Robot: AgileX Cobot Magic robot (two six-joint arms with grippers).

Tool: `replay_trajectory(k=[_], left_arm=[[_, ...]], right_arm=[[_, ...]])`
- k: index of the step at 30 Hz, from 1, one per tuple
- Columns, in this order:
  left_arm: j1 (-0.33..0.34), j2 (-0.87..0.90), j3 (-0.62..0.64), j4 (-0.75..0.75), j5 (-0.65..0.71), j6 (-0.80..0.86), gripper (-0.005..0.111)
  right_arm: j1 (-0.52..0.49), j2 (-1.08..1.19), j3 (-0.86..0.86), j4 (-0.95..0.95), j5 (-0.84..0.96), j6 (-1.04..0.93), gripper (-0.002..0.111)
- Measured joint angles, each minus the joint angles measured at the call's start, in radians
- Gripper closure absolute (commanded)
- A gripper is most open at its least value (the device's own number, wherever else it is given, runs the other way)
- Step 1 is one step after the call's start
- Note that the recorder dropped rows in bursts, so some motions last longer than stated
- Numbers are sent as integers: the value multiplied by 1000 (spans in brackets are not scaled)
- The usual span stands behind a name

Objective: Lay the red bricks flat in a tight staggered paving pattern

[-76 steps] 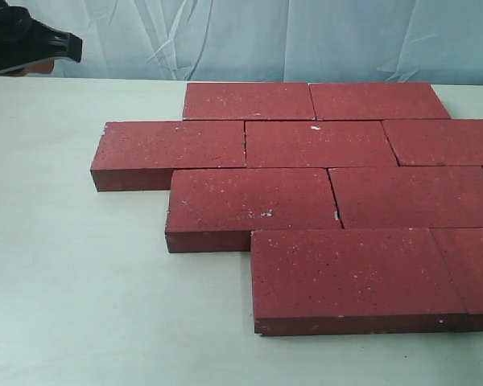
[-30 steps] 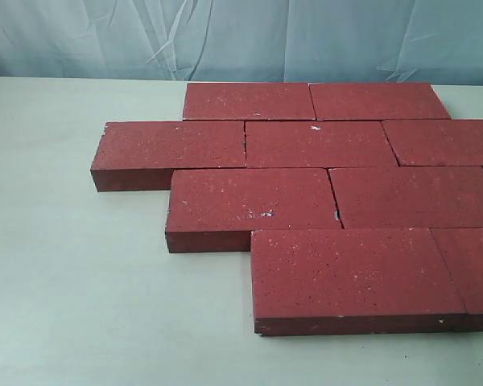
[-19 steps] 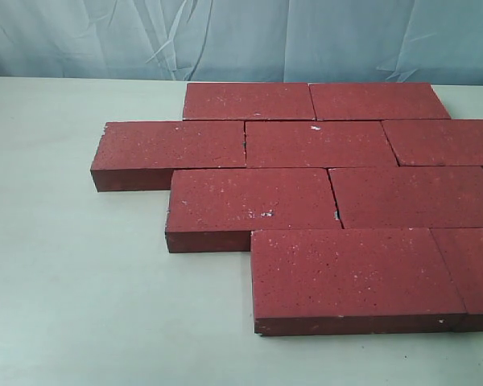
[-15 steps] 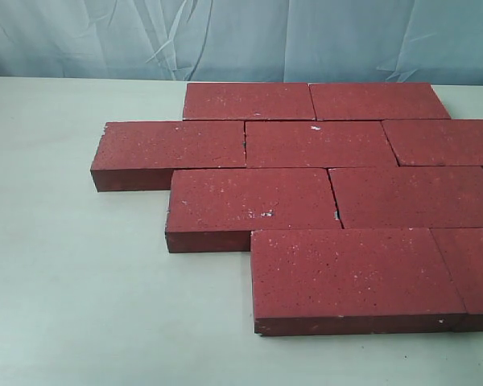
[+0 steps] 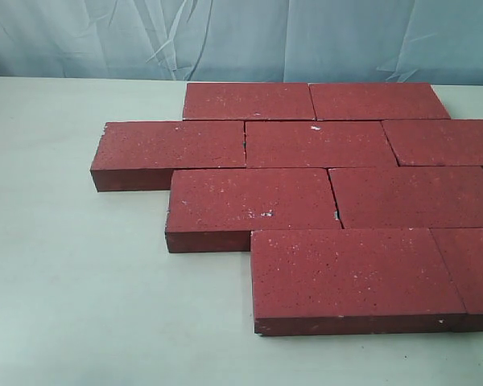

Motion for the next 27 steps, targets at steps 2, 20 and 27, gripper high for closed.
replay_trajectory(k=[2,20,27], left_arm=[[0,-7,28,10,-2,0,107],[0,-11,97,-26,-41,21,107],[0,-11,106,-97,-48,90,107]], right_arm=[[0,0,0,0,-2,0,109],[0,0,0,0,-2,0,109],[0,0,0,0,-2,0,109]])
